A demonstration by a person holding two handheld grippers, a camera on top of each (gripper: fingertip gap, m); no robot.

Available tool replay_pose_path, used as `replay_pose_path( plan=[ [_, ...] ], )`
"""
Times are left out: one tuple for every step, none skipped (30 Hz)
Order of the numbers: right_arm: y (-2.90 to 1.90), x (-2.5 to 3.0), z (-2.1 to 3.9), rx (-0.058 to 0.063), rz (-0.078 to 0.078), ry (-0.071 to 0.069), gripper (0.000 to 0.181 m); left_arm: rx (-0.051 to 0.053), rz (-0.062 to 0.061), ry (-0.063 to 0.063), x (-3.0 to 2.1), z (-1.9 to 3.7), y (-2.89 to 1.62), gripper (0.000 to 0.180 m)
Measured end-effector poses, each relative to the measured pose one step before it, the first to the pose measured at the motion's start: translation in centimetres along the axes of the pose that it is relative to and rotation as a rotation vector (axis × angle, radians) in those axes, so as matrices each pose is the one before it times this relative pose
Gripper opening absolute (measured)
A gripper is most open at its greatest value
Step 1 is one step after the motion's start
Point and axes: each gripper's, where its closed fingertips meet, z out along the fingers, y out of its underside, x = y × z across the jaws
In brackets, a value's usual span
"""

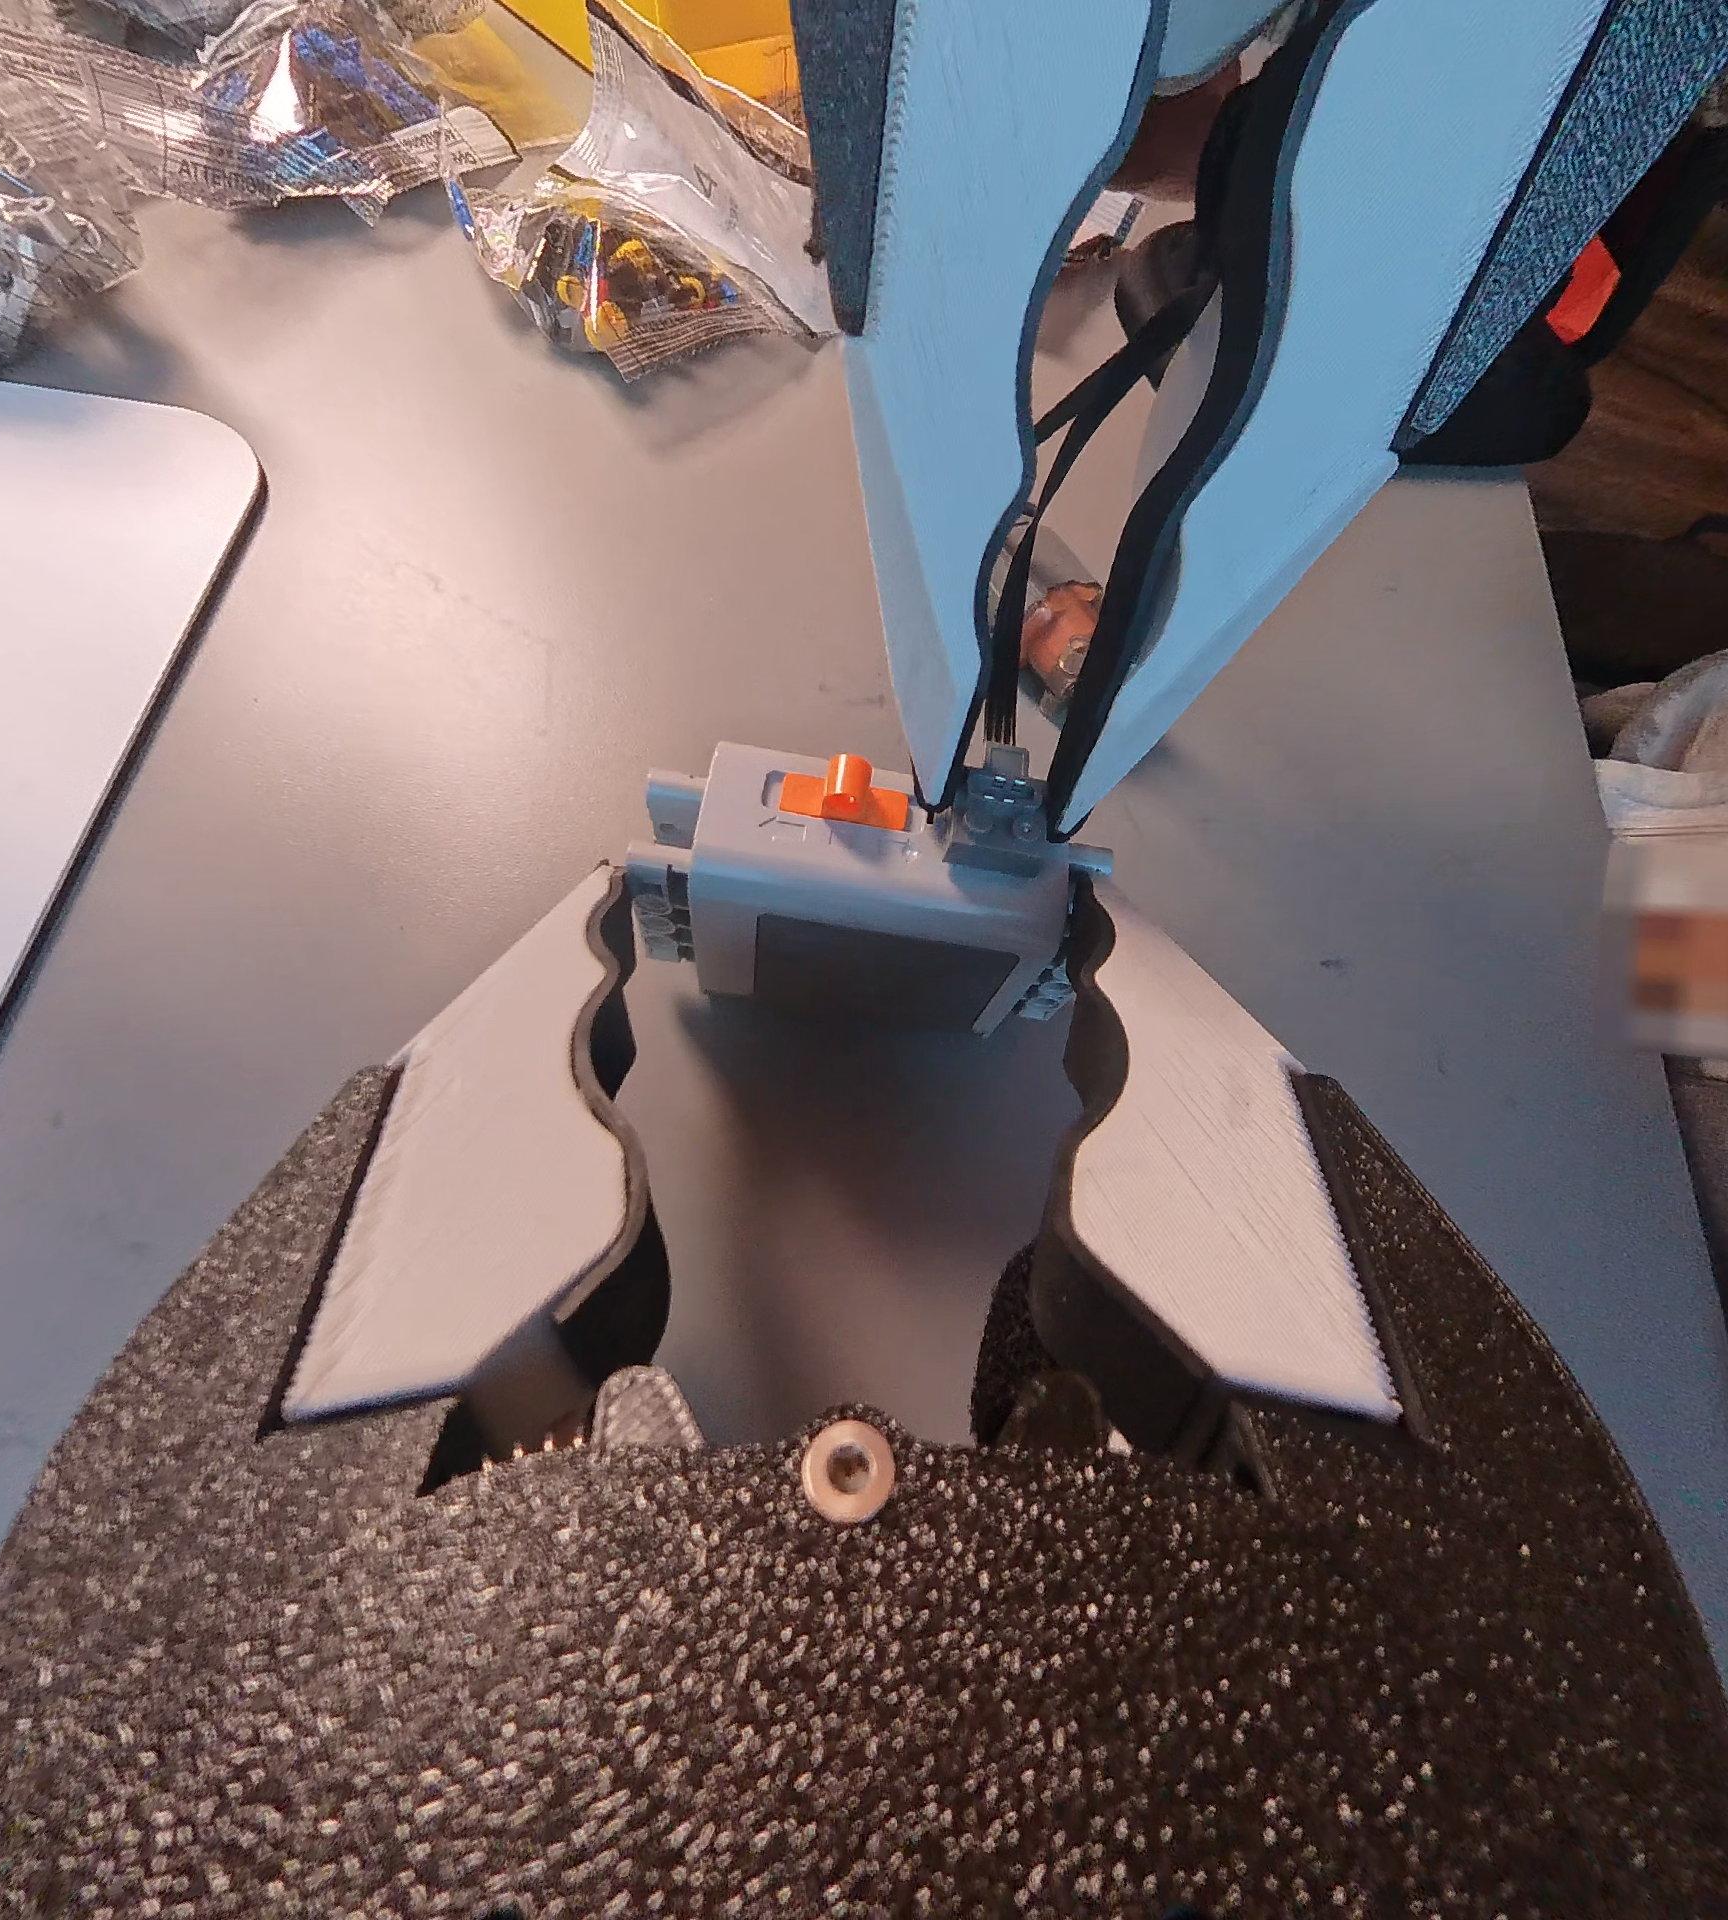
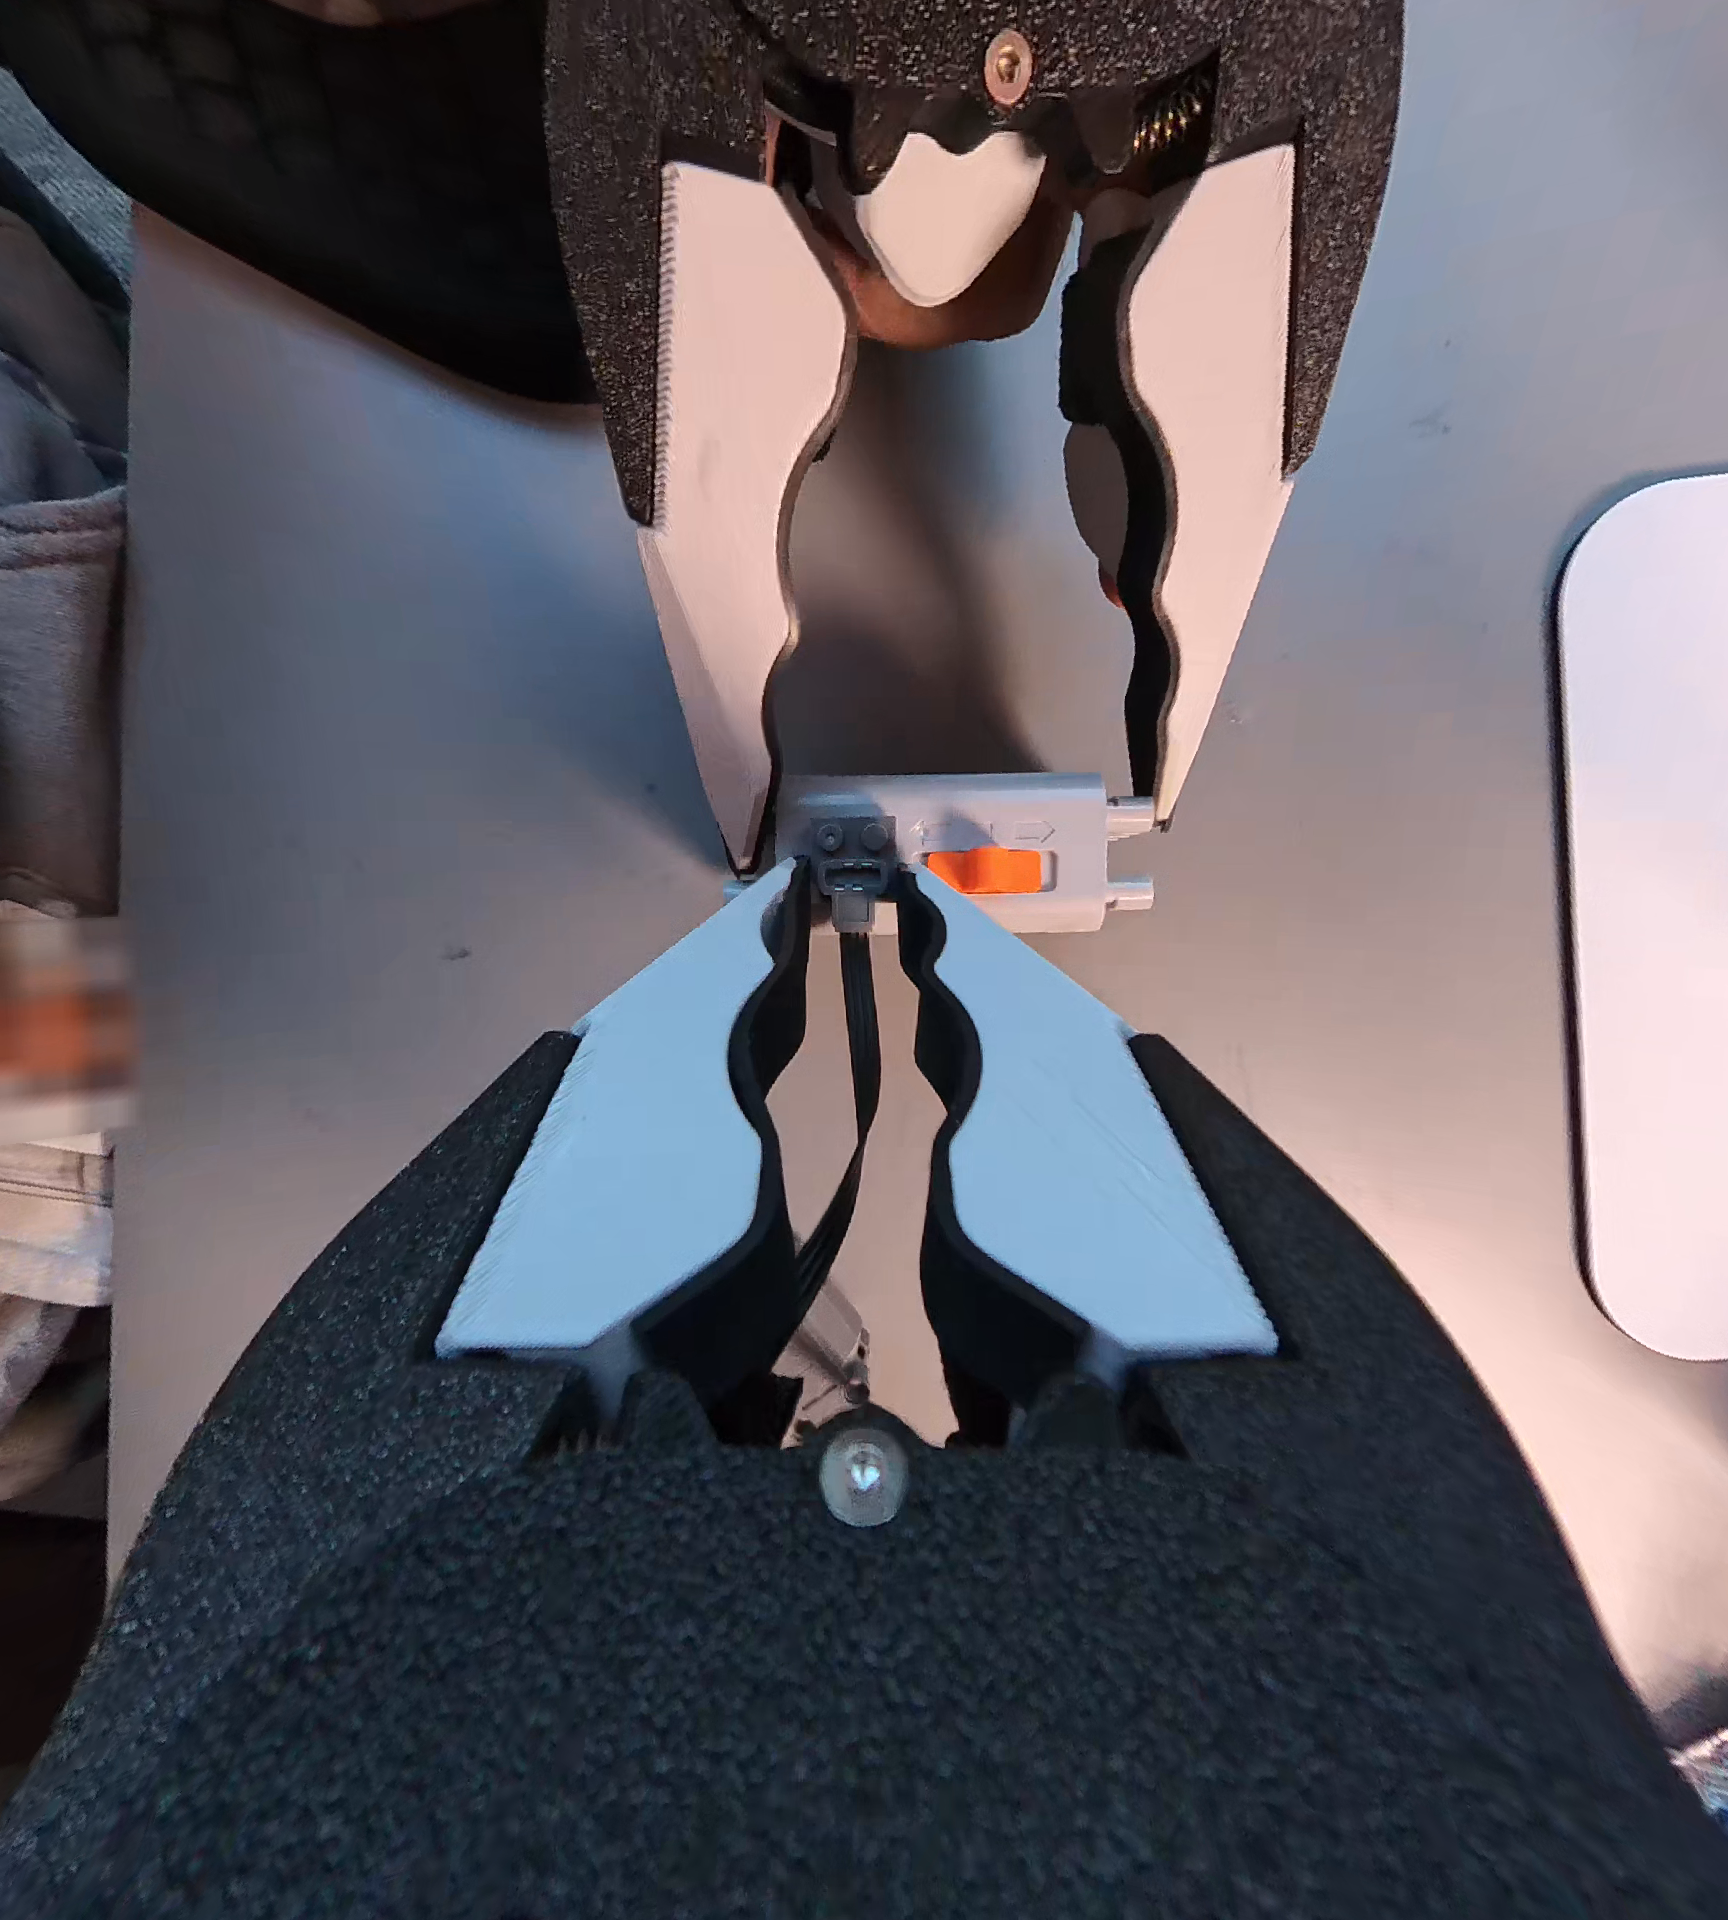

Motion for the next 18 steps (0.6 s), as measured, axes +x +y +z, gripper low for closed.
replay_pose_path(
  plan=[
    [0.016,0.024,0.043,-0.0117,0.0054,-0.0085,0.015,-0.0005,-0.0008,0.0001,0.006,-0.003,0.007,0.081],
    [0.049,-0.009,0.078,-0.0124,0.0040,-0.0101,0.015,-0.0010,-0.0005,0.0003,0.001,-0.008,0.002,0.081],
    [0.032,-0.002,-0.005,-0.0126,-0.0007,-0.0072,0.015,-0.0011,0.0005,-0.0001,-0.009,-0.021,0.011,0.081],
    [0.010,-0.004,0.009,-0.0126,-0.0059,0.0003,0.015,-0.0018,0.0004,-0.0009,0.003,-0.025,0.000,0.081],
    [0.003,-0.008,0.011,-0.0139,-0.0066,0.0051,0.015,-0.0016,0.0050,-0.0023,-0.015,-0.098,-0.022,0.081],
    [0.020,0.005,-0.002,-0.0135,-0.0052,0.0060,0.015,0.0035,0.0116,-0.0057,-0.059,-0.240,-0.106,0.079],
    [0.002,-0.007,0.005,-0.0094,0.0002,0.0031,0.015,0.0117,0.0143,0.0000,0.020,-0.386,-0.224,0.077],
    [0.013,0.001,0.000,-0.0062,0.0046,0.0001,0.015,0.0200,0.0081,0.0070,0.086,-0.501,-0.369,0.072],
    [0.011,-0.003,0.003,-0.0032,0.0036,-0.0007,0.015,0.0278,0.0050,0.0061,0.098,-0.564,-0.518,0.061],
    [-0.008,-0.005,0.002,-0.0015,0.0035,-0.0005,0.015,0.0348,0.0111,0.0101,0.189,-0.535,-0.607,0.050],
    [0.005,0.005,0.007,-0.0010,0.0043,-0.0003,0.015,0.0313,0.0112,0.0146,0.320,-0.398,-0.543,0.044],
    [-0.007,-0.009,0.004,0.0000,0.0007,0.0010,0.015,0.0198,0.0068,0.0156,0.333,-0.178,-0.350,0.038],
    [-0.002,-0.005,0.001,0.0002,0.0028,0.0010,0.015,0.0050,0.0043,0.0174,0.376,0.034,-0.108,0.034],
    [-0.002,0.001,0.001,0.0004,0.0026,0.0007,0.015,-0.0060,0.0059,0.0123,0.331,0.210,0.064,0.032],
    [0.001,0.001,0.001,0.0011,0.0006,0.0010,0.015,-0.0075,0.0099,0.0018,0.203,0.277,0.099,0.029],
    [-0.008,0.004,0.005,0.0012,0.0012,0.0012,0.015,-0.0123,0.0104,-0.0014,0.150,0.300,0.179,0.025],
    [-0.006,-0.004,0.004,0.0013,0.0009,0.0014,0.015,-0.0233,0.0076,-0.0043,0.061,0.304,0.379,0.022],
    [-0.003,-0.005,0.003,0.0017,0.0007,0.0015,0.015,-0.0254,0.0071,-0.0027,0.042,0.276,0.422,0.017]
  ],
)
